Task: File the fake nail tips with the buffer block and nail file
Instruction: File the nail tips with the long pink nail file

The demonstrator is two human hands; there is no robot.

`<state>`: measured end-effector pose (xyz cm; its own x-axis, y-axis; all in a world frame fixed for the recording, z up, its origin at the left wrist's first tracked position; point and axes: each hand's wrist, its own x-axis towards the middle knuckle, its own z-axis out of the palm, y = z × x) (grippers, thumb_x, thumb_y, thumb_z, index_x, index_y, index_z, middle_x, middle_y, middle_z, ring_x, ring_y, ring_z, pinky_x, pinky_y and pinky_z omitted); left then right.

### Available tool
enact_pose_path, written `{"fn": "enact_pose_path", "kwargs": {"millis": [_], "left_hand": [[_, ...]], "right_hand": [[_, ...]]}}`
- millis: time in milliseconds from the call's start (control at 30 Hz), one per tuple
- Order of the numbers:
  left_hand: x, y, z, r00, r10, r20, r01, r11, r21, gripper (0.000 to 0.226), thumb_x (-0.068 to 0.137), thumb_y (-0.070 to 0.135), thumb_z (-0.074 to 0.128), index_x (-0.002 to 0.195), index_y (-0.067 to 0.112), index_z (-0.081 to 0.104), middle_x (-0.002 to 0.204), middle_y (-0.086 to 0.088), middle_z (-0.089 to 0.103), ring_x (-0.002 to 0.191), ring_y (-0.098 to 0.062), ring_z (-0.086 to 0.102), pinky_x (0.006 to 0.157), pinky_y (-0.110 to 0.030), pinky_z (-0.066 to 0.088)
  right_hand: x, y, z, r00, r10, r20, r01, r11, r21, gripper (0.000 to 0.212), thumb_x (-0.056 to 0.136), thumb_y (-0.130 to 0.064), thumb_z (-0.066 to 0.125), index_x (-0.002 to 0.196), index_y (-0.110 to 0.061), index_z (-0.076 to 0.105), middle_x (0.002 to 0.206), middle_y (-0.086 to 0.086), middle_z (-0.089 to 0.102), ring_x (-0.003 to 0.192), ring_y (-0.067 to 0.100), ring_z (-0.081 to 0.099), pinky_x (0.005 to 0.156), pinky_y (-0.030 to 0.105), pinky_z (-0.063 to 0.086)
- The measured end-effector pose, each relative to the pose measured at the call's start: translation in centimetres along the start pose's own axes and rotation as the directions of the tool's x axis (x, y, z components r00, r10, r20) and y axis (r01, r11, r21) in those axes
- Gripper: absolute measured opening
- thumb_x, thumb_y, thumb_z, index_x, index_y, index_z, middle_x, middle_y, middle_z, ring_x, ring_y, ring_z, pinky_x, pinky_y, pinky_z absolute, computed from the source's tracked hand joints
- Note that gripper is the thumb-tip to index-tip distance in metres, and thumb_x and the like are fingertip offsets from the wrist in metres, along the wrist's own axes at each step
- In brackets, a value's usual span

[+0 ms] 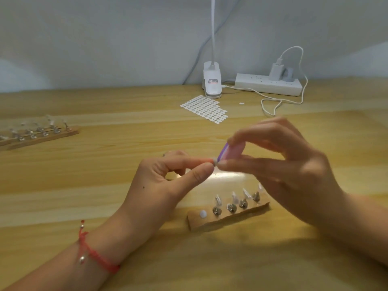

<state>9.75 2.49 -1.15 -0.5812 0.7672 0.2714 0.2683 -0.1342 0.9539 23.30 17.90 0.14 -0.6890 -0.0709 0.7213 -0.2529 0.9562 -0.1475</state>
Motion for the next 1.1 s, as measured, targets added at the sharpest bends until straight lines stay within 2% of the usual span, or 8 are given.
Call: {"fn": "enact_pose_path", "kwargs": {"millis": [133, 233, 367, 500, 633, 733, 967, 1100], "left_hand": [[-0.1, 0.2, 0.1, 0.999, 0.033, 0.025, -0.033, 0.999, 0.012, 0.024, 0.066, 0.035, 0.074, 0.084, 0.020, 0.080, 0.078, -0.018, 0.063, 0.082, -0.036, 0.053, 0.073, -0.026, 0.041], [0.0, 0.2, 0.1, 0.999, 0.032, 0.009, -0.032, 0.999, 0.024, 0.029, 0.063, 0.039, 0.082, 0.083, 0.018, 0.080, 0.080, -0.019, 0.063, 0.084, -0.036, 0.053, 0.074, -0.023, 0.041], [0.0, 0.2, 0.1, 0.998, 0.063, 0.023, -0.064, 0.998, 0.026, 0.022, 0.066, 0.033, 0.078, 0.084, 0.020, 0.080, 0.074, -0.014, 0.064, 0.080, -0.033, 0.051, 0.074, -0.025, 0.041], [0.0, 0.0, 0.1, 0.999, 0.032, -0.002, -0.032, 0.999, 0.026, 0.018, 0.067, 0.032, 0.083, 0.081, 0.022, 0.080, 0.075, -0.013, 0.064, 0.081, -0.032, 0.053, 0.075, -0.023, 0.041], [-0.1, 0.1, 0.1, 0.998, 0.067, 0.019, -0.068, 0.997, 0.032, 0.021, 0.068, 0.034, 0.072, 0.083, 0.023, 0.080, 0.077, -0.016, 0.064, 0.083, -0.035, 0.051, 0.075, -0.025, 0.041], [0.0, 0.0, 0.1, 0.999, 0.047, -0.010, -0.046, 0.998, 0.037, 0.018, 0.067, 0.035, 0.078, 0.081, 0.023, 0.080, 0.078, -0.015, 0.063, 0.085, -0.035, 0.052, 0.075, -0.022, 0.040], [0.0, 0.1, 0.2, 0.999, 0.046, -0.005, -0.046, 0.999, 0.026, 0.025, 0.064, 0.037, 0.075, 0.082, 0.020, 0.080, 0.077, -0.015, 0.064, 0.085, -0.036, 0.051, 0.075, -0.023, 0.040], [0.0, 0.1, 0.2, 0.998, 0.069, 0.006, -0.069, 0.997, 0.029, 0.026, 0.066, 0.038, 0.074, 0.084, 0.020, 0.080, 0.074, -0.014, 0.064, 0.082, -0.037, 0.050, 0.074, -0.031, 0.042]], "right_hand": [[-0.7, -0.3, 0.7, 0.994, 0.075, 0.079, -0.081, 0.993, 0.083, 0.021, 0.089, -0.023, 0.072, 0.107, -0.034, 0.072, 0.109, -0.022, 0.065, 0.104, -0.002, 0.061, 0.090, 0.011, 0.046], [-0.1, 0.0, 0.0, 0.999, -0.031, 0.010, 0.032, 0.999, -0.039, 0.023, 0.093, -0.007, 0.066, 0.108, -0.021, 0.075, 0.110, 0.001, 0.067, 0.101, 0.022, 0.062, 0.090, 0.030, 0.050], [-0.7, -0.4, 0.5, 0.995, 0.007, 0.100, -0.013, 0.998, 0.055, 0.019, 0.091, -0.024, 0.070, 0.109, -0.031, 0.073, 0.110, -0.018, 0.065, 0.105, -0.003, 0.060, 0.091, 0.014, 0.047], [0.0, 0.3, -0.4, 0.997, -0.076, 0.000, 0.075, 0.994, -0.076, 0.022, 0.093, -0.002, 0.065, 0.106, -0.016, 0.075, 0.107, 0.008, 0.067, 0.098, 0.024, 0.061, 0.089, 0.032, 0.047], [-0.3, -0.3, 0.4, 0.998, -0.039, 0.040, 0.038, 0.999, 0.033, 0.016, 0.095, -0.017, 0.065, 0.104, -0.019, 0.078, 0.108, -0.007, 0.066, 0.102, 0.011, 0.061, 0.091, 0.023, 0.048], [0.2, 0.7, -0.3, 0.998, -0.053, -0.026, 0.051, 0.996, -0.076, 0.024, 0.089, 0.003, 0.068, 0.102, -0.016, 0.076, 0.105, 0.009, 0.067, 0.096, 0.024, 0.061, 0.091, 0.026, 0.045], [0.1, 0.3, 0.0, 0.997, -0.082, 0.002, 0.082, 0.997, -0.007, 0.019, 0.097, -0.010, 0.060, 0.104, -0.017, 0.077, 0.107, 0.005, 0.067, 0.097, 0.022, 0.061, 0.091, 0.028, 0.047], [-0.9, -0.3, 0.8, 0.993, 0.086, 0.076, -0.095, 0.987, 0.131, 0.018, 0.092, -0.031, 0.068, 0.109, -0.031, 0.071, 0.110, -0.020, 0.064, 0.104, -0.007, 0.059, 0.090, 0.010, 0.045]]}}
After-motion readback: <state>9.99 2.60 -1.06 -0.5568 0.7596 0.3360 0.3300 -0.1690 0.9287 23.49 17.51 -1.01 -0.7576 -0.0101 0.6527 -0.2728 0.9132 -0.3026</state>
